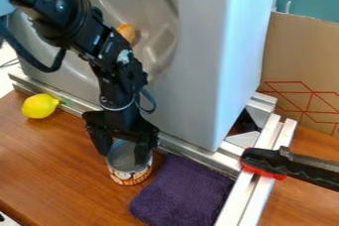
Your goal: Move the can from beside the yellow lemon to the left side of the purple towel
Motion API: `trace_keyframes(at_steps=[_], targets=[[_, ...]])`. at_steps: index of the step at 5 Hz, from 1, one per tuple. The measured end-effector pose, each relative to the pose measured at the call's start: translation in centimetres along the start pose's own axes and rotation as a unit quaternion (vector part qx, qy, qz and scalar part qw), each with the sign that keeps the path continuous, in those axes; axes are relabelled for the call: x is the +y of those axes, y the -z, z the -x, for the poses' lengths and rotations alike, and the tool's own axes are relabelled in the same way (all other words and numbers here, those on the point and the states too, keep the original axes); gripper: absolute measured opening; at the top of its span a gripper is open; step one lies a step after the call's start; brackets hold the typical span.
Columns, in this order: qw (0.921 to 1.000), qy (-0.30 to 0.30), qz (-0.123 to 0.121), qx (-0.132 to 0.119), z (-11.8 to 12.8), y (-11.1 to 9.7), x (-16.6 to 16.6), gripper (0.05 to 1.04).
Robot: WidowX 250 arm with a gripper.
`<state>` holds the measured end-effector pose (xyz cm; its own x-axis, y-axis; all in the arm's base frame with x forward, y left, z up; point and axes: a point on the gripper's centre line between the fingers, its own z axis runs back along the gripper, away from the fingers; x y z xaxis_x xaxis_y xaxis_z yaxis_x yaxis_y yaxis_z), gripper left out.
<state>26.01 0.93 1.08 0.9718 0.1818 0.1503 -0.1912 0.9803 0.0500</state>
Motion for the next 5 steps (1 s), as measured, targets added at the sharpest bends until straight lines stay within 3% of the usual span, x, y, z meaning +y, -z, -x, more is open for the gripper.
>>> trace_keyframes(at_steps=[1, 2, 3, 4, 5], targets=[[0.9997, -0.006, 0.006, -0.022, 0.8, -1.0, 0.2, 1.000], [0.9997, 0.001, -0.004, -0.023, 2.5, -2.9, 1.8, 1.000], [0.9927, 0.111, 0.021, 0.043, 4.7, -3.3, 2.0, 1.000], [0.9715, 0.197, 0.043, 0.124, 6.9, -4.4, 2.4, 1.000], [0.9594, 0.248, 0.062, 0.120, 8.0, -5.1, 2.8, 1.000]])
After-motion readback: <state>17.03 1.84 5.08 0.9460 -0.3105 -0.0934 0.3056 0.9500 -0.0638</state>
